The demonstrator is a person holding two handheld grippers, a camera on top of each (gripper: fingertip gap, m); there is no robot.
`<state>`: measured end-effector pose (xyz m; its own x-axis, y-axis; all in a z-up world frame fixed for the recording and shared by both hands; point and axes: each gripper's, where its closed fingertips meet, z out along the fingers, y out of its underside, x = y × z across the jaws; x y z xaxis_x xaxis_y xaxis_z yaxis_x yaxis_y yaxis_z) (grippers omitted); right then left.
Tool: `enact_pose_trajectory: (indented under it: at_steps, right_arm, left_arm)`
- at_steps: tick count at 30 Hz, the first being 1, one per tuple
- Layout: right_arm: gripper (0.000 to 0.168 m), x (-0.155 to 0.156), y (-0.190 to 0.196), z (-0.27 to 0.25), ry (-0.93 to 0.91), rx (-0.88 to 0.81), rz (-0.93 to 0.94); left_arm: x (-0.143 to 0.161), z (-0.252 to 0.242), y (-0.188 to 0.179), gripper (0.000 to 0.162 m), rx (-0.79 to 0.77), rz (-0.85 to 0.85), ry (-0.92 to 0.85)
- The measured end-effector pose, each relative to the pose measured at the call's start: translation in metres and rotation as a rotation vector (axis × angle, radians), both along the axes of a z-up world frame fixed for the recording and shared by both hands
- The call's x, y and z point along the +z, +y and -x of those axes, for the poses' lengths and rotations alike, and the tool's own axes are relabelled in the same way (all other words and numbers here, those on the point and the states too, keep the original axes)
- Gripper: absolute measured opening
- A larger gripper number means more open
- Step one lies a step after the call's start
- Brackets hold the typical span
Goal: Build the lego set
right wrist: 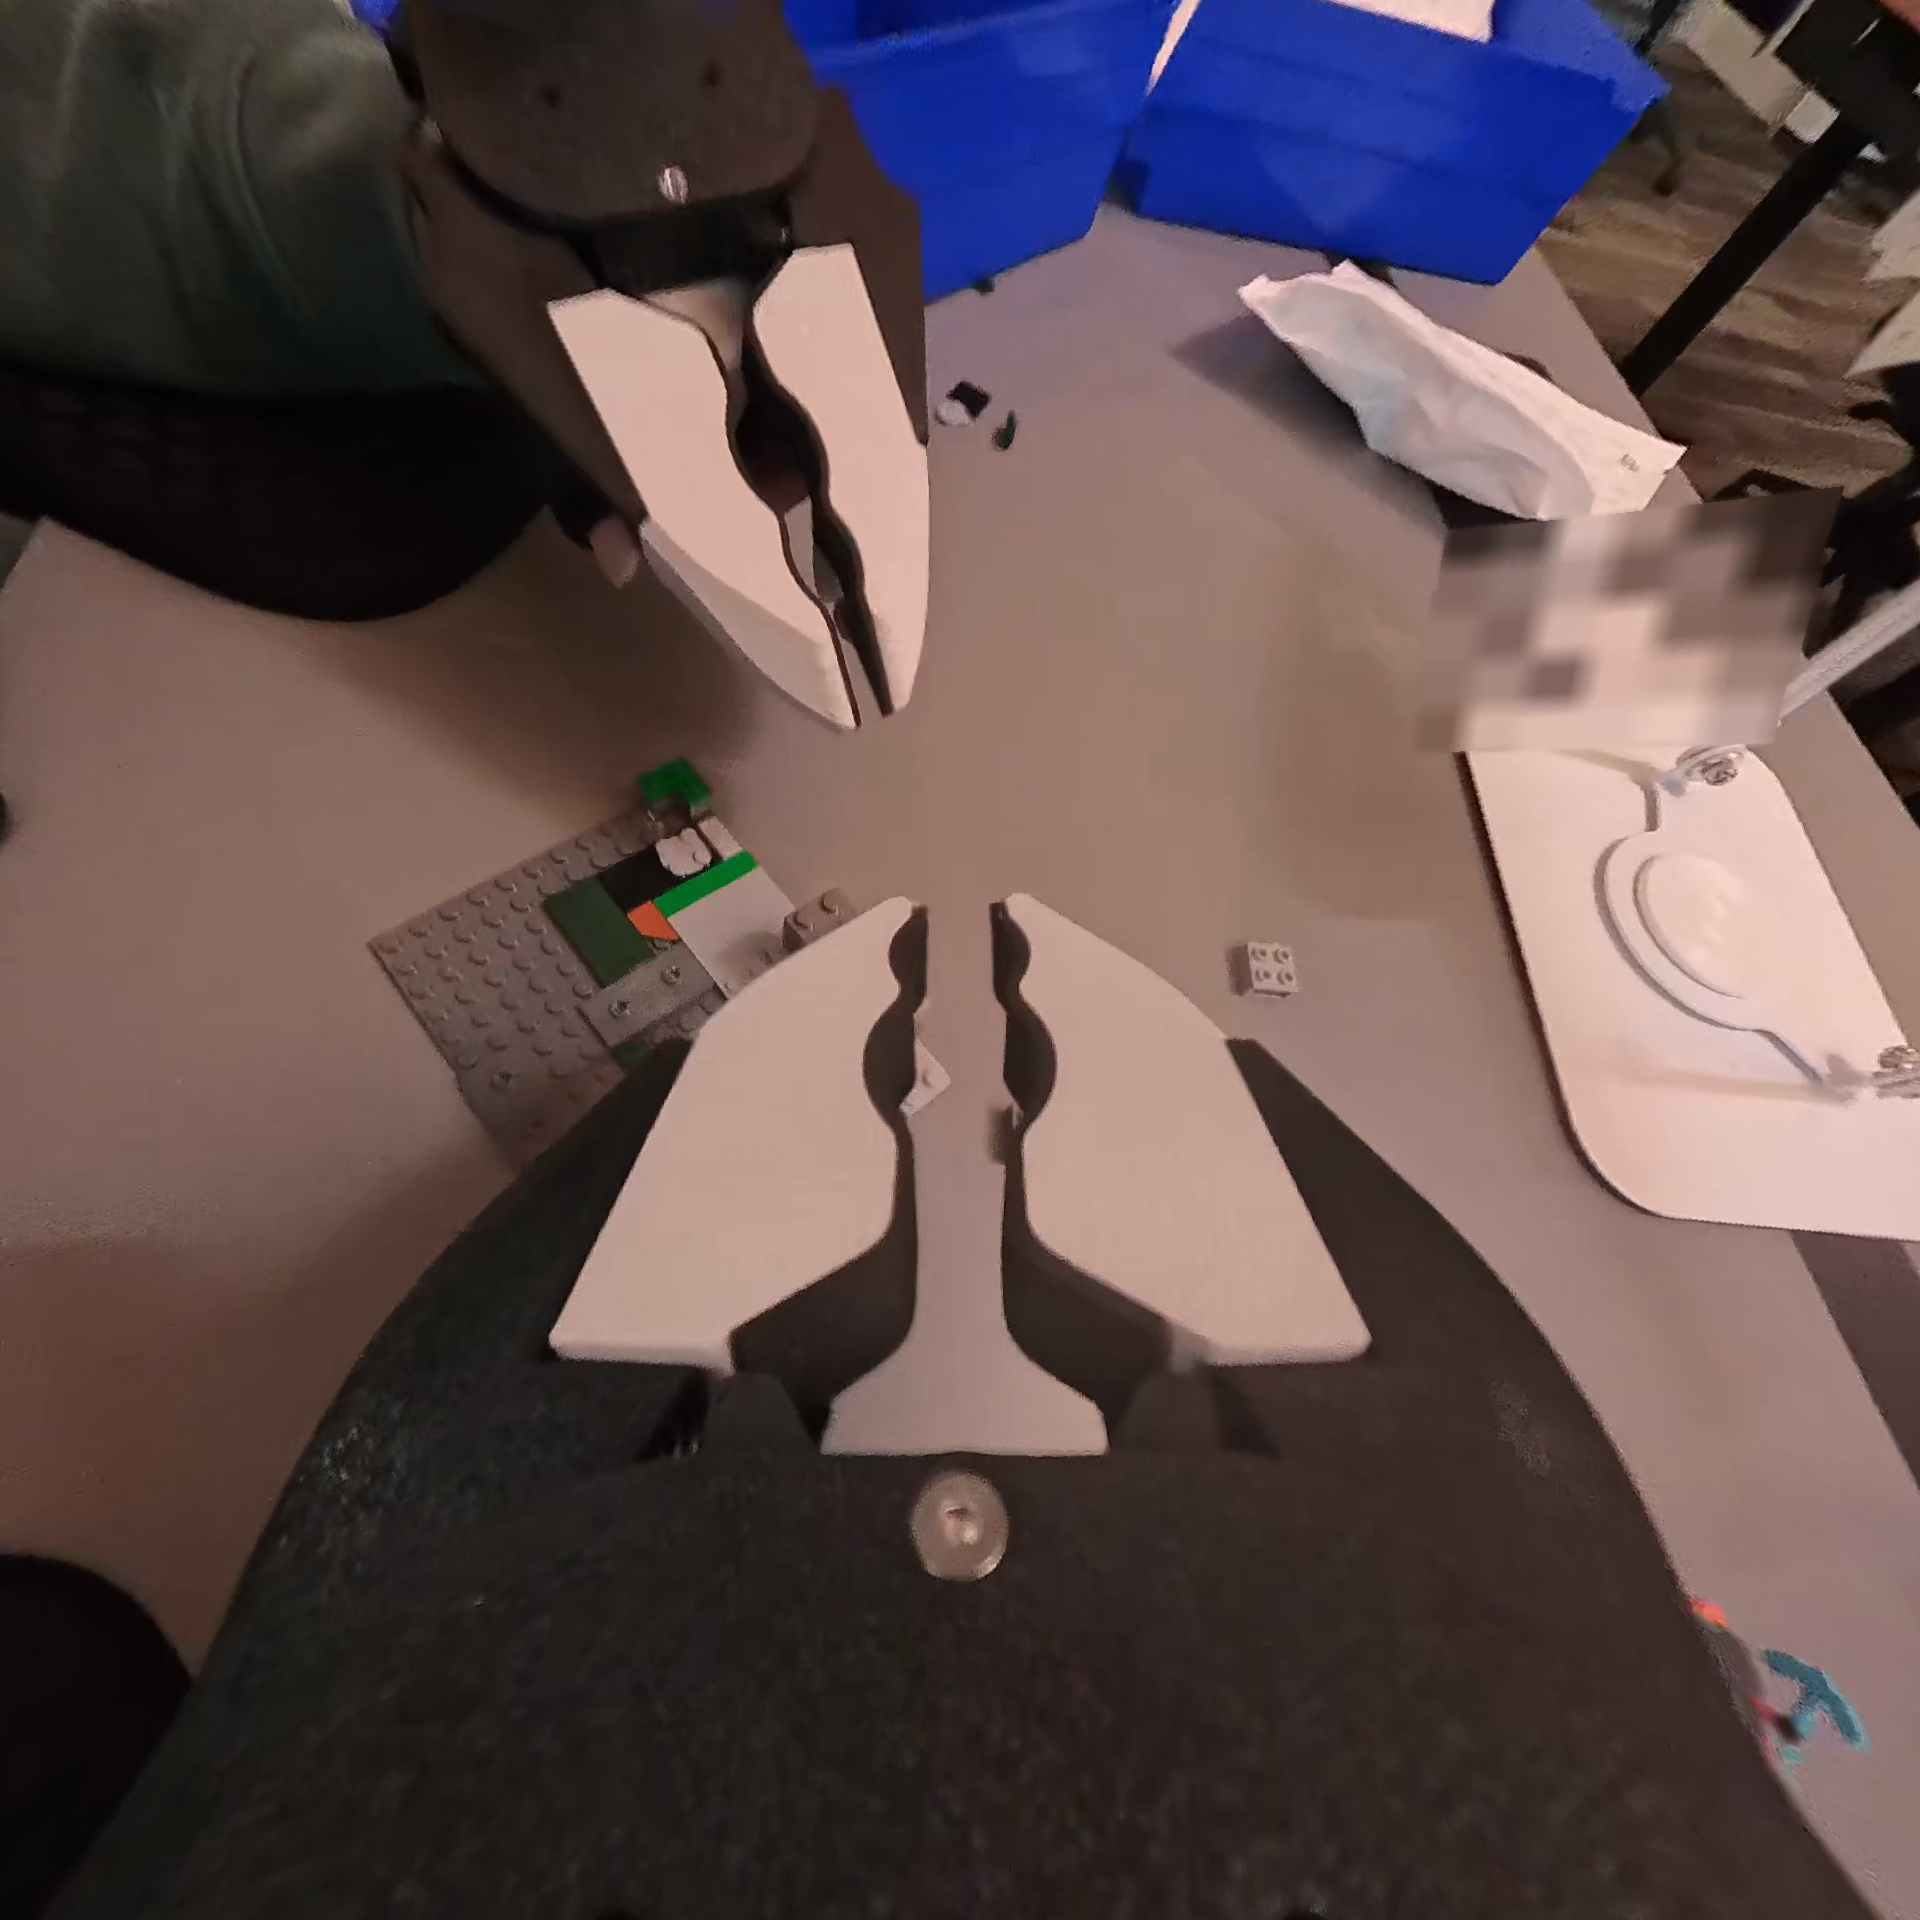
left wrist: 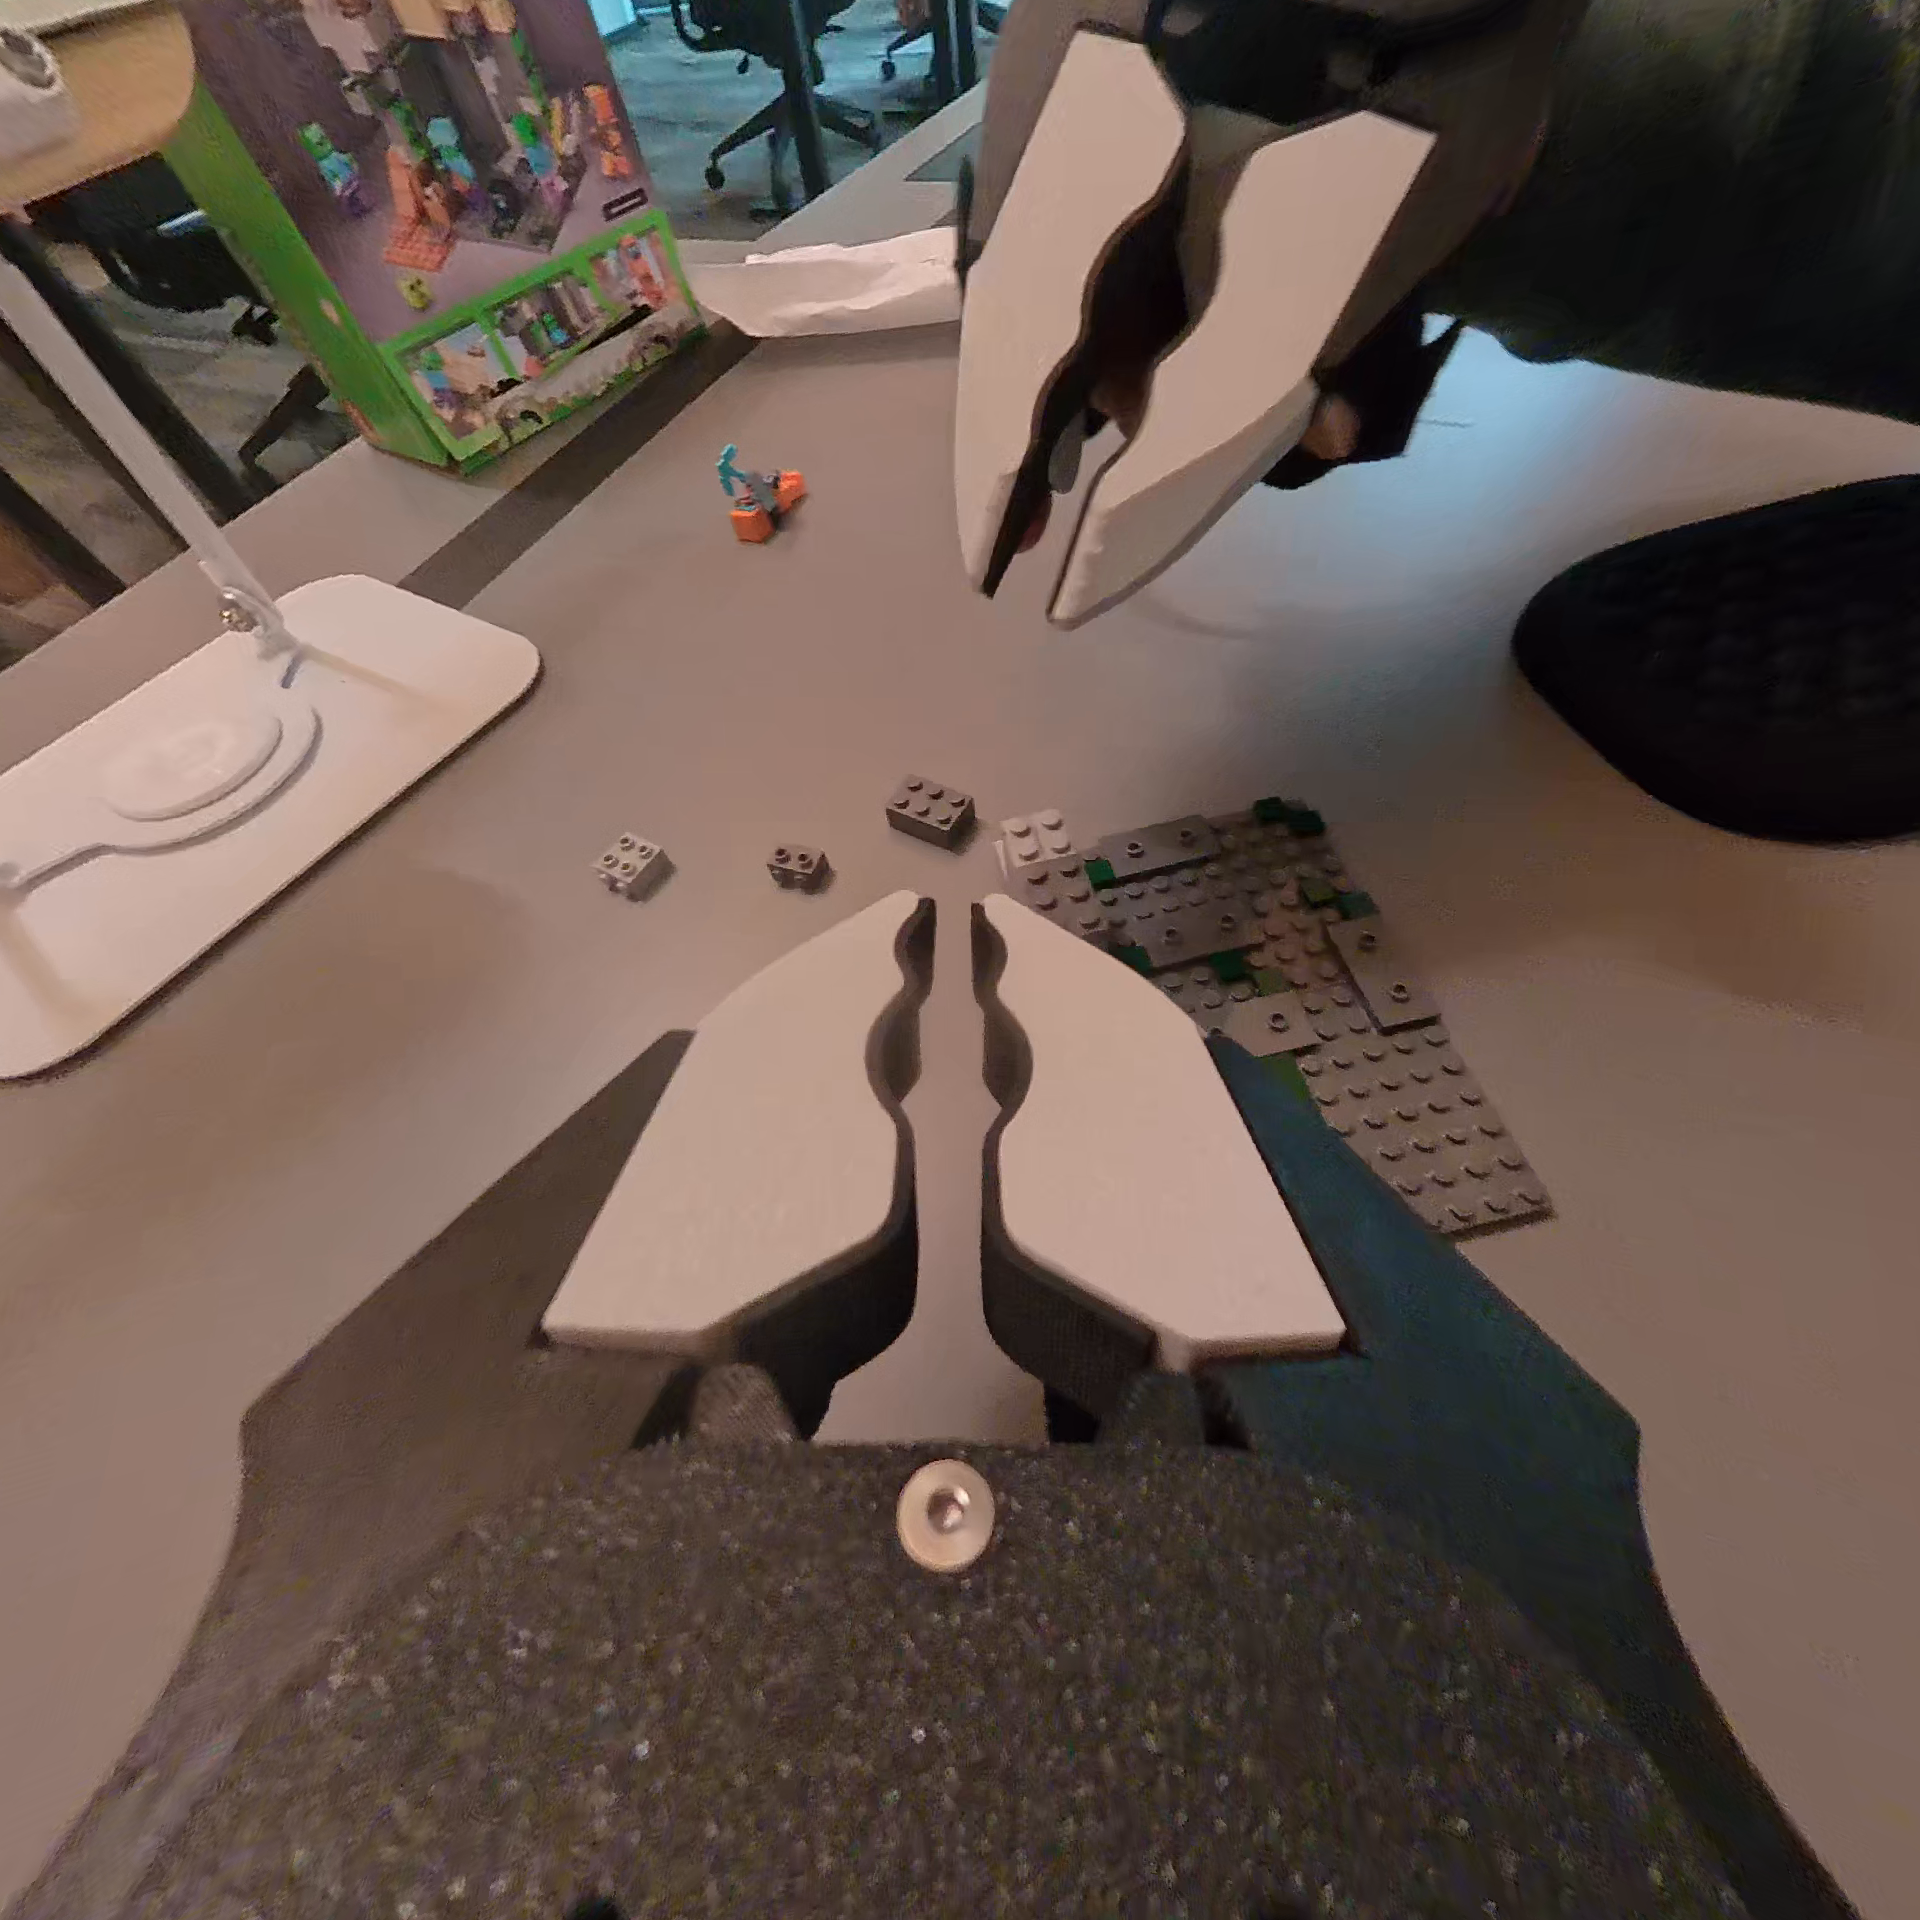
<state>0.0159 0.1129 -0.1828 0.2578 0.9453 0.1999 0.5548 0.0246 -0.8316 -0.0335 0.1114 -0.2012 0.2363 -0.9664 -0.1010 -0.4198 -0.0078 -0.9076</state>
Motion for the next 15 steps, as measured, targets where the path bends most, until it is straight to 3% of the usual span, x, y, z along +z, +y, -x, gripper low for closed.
enact_pose_trajectory:
  at_steps: [1,7,15]
  right_arm:
    - [0.016,0.002,0.000,0.000,0.036,-0.002,0.009]
    - [0.032,0.035,-0.014,0.004,0.374,0.040,0.131]
    - [0.030,0.081,-0.044,-0.008,0.698,0.192,0.212]
  left_arm:
    - [-0.001,0.000,0.003,0.007,0.017,0.002,-0.002]
    - [-0.005,0.000,0.016,0.008,0.077,0.027,-0.010]
    - [-0.006,-0.007,0.048,0.013,0.134,-0.006,0.015]
